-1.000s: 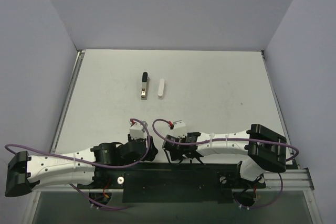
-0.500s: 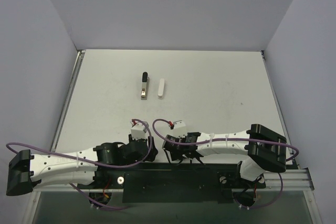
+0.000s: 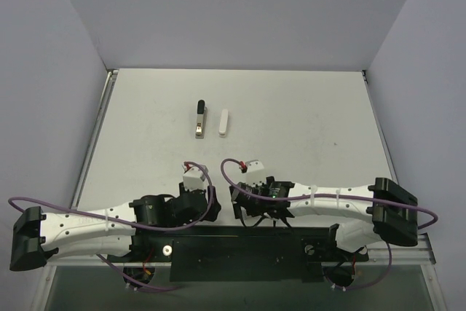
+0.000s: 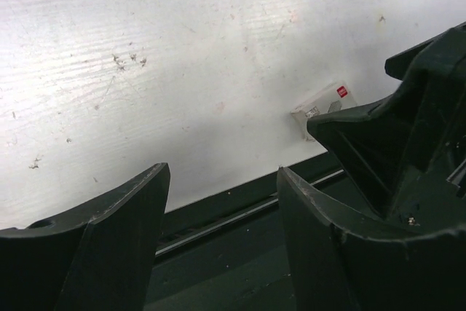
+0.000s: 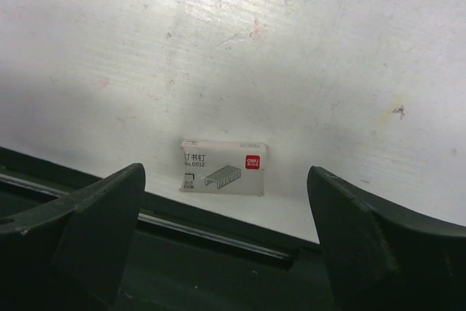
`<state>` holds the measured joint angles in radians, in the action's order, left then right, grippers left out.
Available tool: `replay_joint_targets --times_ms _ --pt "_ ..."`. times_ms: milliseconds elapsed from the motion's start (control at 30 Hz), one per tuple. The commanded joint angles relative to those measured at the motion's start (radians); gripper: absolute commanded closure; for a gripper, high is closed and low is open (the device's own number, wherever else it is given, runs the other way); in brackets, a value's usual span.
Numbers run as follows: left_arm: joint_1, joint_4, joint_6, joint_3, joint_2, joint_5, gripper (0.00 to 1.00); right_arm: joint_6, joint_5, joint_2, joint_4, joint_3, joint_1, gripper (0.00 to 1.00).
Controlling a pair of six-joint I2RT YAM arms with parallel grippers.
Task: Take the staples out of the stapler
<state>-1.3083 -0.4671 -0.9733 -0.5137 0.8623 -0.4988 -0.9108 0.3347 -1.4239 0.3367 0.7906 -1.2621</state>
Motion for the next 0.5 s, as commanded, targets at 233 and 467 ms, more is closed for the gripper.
replay_joint_targets --times_ms 233,467 --pt "0.003 -0.116 0.103 -0.2 0.01 -0.139 0.14 0.176 0.124 0.215 0.111 0.028 0.122 0.07" --pt "0.023 -0.154 0.15 -0.273 0.035 -0.199 0.11 0.259 0.291 0.316 0.185 0.076 0.184 0.06"
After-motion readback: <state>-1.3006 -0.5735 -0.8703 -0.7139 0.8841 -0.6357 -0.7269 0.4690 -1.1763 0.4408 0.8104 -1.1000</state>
